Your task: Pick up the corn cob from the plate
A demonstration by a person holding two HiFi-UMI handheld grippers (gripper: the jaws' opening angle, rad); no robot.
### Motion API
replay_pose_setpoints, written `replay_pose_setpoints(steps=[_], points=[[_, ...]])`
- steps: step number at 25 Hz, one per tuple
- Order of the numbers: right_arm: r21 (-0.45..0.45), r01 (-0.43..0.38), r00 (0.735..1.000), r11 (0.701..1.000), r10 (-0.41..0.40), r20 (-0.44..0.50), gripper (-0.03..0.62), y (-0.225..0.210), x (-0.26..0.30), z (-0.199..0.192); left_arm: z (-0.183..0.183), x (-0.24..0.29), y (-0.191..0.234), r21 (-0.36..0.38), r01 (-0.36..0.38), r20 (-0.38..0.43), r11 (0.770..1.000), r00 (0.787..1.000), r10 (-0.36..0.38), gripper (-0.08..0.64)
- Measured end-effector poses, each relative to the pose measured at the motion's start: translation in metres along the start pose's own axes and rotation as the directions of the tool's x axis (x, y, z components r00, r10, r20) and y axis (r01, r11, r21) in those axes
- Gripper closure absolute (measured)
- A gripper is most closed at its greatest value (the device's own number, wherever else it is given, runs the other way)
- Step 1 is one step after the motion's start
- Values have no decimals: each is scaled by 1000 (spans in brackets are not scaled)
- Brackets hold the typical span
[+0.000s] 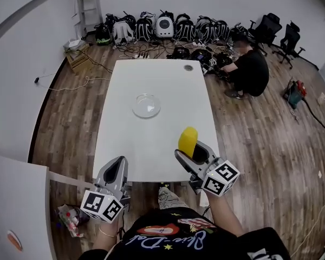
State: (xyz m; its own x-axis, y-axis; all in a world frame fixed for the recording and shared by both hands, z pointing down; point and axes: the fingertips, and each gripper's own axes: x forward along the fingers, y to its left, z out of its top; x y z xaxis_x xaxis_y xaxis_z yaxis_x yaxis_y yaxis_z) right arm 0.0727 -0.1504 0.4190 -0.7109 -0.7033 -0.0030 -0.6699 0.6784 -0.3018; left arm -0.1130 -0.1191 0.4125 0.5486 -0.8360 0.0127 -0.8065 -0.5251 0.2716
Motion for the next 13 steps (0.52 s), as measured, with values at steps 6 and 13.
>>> replay_pose_setpoints(steps=[6, 13], points=[[-9, 39, 999, 999, -39, -19, 334, 10, -27, -12, -7, -28, -18, -31, 7, -5, 1000, 1000, -7, 572], [44, 49, 999, 998, -48, -11, 336, 24, -43, -6, -6, -54, -19, -33, -22, 5, 999, 1000, 22, 572]])
